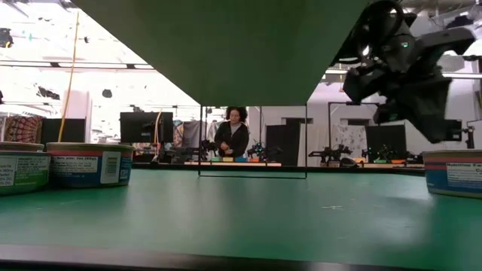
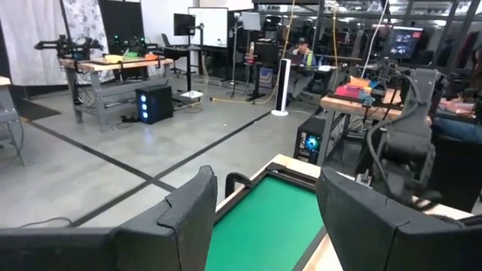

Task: Stack canned seafood by type on shelf
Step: Stack the blue pink tuna can on top of the other blue pink tuna cans on the shelf

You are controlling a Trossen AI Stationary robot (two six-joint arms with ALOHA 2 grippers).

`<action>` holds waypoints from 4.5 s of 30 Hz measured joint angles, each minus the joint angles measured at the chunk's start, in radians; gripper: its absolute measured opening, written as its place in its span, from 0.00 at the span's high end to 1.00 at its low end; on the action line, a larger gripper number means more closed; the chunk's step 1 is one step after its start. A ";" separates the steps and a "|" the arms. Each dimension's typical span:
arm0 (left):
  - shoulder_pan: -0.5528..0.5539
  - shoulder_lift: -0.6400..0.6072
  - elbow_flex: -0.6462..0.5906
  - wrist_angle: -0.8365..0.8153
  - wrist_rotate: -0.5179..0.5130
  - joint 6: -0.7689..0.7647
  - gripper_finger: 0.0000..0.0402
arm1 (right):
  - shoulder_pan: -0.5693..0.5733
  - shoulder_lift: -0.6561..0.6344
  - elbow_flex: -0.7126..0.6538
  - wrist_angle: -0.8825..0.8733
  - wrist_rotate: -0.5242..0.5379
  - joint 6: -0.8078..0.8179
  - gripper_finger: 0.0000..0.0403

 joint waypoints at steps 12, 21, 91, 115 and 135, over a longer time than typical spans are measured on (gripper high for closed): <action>0.000 0.000 0.000 0.000 -0.001 0.016 0.47 | -0.007 -0.104 -0.050 0.084 -0.086 0.025 0.72; 0.000 0.000 0.000 0.000 -0.003 0.025 0.47 | 0.008 -0.112 -0.193 0.226 -0.146 0.098 0.71; 0.000 0.002 0.114 -0.341 0.191 -0.083 0.47 | 0.510 -0.188 -0.051 0.029 0.401 0.720 0.04; 0.000 0.002 0.120 -0.426 0.151 -0.070 0.47 | 0.591 -0.084 -0.054 0.107 0.508 0.628 0.46; 0.020 0.154 0.120 -0.327 0.561 -0.283 0.46 | 0.510 -0.091 0.625 -0.347 0.973 -0.039 0.46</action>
